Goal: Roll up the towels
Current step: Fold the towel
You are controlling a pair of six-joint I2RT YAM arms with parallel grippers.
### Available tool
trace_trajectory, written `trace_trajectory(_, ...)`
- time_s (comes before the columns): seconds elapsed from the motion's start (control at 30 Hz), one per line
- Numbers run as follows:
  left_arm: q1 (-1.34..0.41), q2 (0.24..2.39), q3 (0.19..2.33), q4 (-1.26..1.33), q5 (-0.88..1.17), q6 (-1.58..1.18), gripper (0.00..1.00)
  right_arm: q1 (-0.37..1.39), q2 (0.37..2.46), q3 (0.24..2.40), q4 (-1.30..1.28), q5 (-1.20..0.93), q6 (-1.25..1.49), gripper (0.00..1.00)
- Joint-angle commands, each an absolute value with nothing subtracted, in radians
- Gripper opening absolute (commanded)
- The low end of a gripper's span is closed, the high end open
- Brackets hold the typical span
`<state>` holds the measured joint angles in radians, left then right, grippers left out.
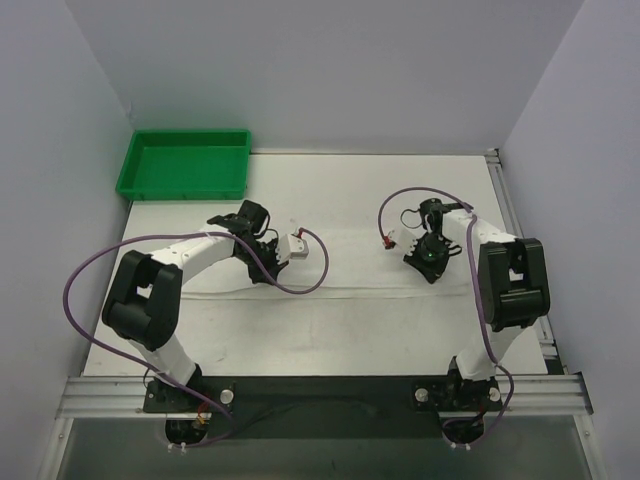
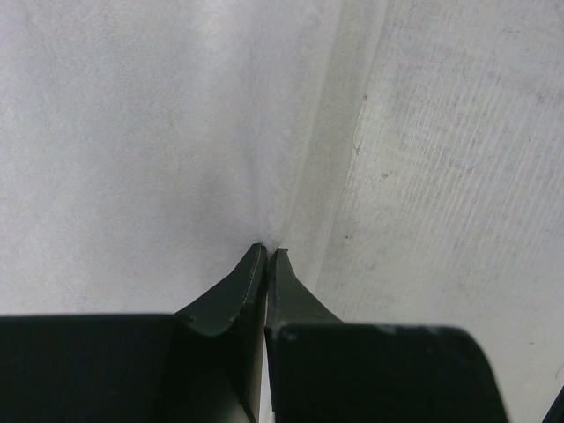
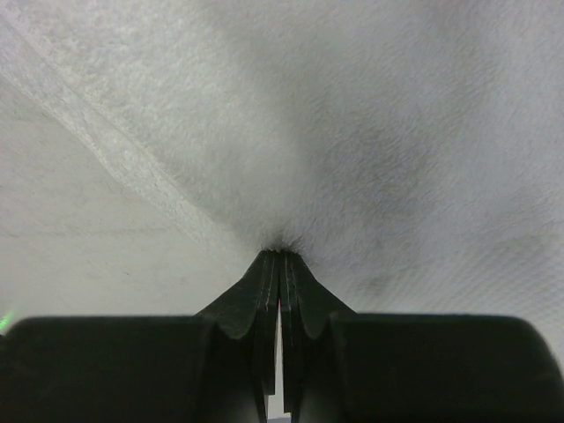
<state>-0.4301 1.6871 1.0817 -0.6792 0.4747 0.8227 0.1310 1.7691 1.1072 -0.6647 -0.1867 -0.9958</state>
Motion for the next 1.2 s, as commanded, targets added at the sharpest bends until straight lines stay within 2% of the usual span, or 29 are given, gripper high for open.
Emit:
trace_trajectory(0.0, -0.419, 1.686, 1.123, -0.707, 0.483, 0.825, 0.0, 0.118, 1.721, 1.123, -0.722, -0.186, -1.008, 0.0)
trace_trajectory(0.43, -0.396, 1.635, 1.143, -0.767, 0.503, 0.821, 0.0, 0.051, 1.629, 1.169, -0.808, -0.245, -1.034, 0.0)
trace_trajectory(0.47, -0.396, 1.638, 1.144, -0.767, 0.506, 0.819, 0.0, 0.058, 1.634, 1.167, -0.81, -0.238, -1.029, 0.02)
trace_trajectory(0.57, -0.399, 1.649, 1.15, -0.765, 0.509, 0.811, 0.0, 0.078, 1.644, 1.137, -0.802, -0.247, -1.017, 0.23)
trace_trajectory(0.63, -0.399, 1.657, 1.154, -0.767, 0.512, 0.805, 0.0, 0.097, 1.646, 1.112, -0.766, -0.239, -1.008, 0.31)
trace_trajectory(0.67, -0.399, 1.661, 1.155, -0.765, 0.512, 0.807, 0.0, 0.103, 1.649, 1.088, -0.731, -0.235, -1.005, 0.32)
trace_trajectory(0.83, -0.397, 1.672, 1.16, -0.765, 0.511, 0.807, 0.0, 0.124, 1.69, 1.071, -0.684, -0.204, -0.996, 0.33)
trace_trajectory(1.03, -0.396, 1.684, 1.16, -0.765, 0.506, 0.807, 0.0, 0.137, 1.732, 1.058, -0.658, -0.184, -0.992, 0.27)
trace_trajectory(1.17, -0.394, 1.69, 1.164, -0.764, 0.502, 0.811, 0.0, 0.137, 1.743, 1.055, -0.653, -0.176, -0.996, 0.26)
